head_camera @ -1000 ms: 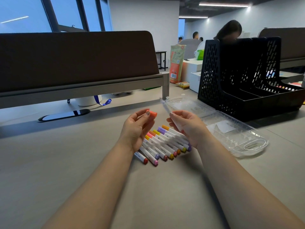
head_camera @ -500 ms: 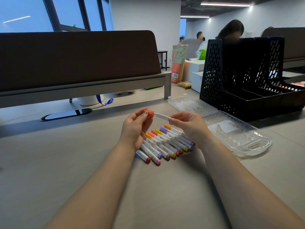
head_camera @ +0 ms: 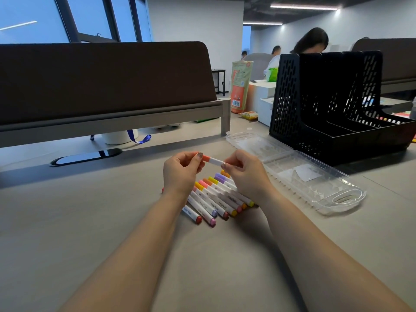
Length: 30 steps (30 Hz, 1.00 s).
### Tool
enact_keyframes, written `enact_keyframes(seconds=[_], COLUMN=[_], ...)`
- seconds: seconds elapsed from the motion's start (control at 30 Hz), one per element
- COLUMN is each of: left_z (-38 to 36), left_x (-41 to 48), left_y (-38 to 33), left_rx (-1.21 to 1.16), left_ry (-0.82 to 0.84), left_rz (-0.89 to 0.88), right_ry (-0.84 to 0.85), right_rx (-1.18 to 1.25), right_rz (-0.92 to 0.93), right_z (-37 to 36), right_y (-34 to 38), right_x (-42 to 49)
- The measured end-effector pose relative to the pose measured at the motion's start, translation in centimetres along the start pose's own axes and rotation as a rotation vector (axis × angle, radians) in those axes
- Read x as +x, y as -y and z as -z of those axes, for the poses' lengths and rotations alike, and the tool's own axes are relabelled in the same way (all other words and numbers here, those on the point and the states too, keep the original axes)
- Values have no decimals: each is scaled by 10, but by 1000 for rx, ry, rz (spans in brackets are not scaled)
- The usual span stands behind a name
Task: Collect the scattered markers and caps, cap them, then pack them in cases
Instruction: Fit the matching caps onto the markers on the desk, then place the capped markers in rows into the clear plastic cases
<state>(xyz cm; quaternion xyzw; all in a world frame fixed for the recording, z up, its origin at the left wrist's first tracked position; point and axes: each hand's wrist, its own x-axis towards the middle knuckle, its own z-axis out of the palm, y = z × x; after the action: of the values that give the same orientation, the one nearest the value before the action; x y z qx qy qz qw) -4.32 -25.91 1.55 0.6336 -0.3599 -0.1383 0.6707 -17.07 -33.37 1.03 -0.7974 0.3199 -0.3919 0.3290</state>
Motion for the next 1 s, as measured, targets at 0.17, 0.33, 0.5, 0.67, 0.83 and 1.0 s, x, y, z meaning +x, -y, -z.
enact_keyframes(seconds=[0.17, 0.33, 0.5, 0.67, 0.83, 1.0], left_z=[1, 3, 2, 3, 4, 3], left_x=[1, 5, 6, 6, 7, 8], left_y=[0, 4, 8, 10, 9, 8], left_rx=[140, 177, 183, 169, 147, 130], left_ry=[109, 44, -1, -15, -30, -26], left_rz=[-71, -83, -46, -27, -6, 6], right_ry=[-70, -139, -28, -139, -144, -149], right_rx=[-103, -581, -706, -723, -803, -814], right_rz=[-99, -325, -358, -352, -554, -574], right_z=[22, 34, 25, 35, 53, 53], right_y=[-14, -27, -33, -34, -43, -45], right_x=[7, 10, 13, 12, 9, 10])
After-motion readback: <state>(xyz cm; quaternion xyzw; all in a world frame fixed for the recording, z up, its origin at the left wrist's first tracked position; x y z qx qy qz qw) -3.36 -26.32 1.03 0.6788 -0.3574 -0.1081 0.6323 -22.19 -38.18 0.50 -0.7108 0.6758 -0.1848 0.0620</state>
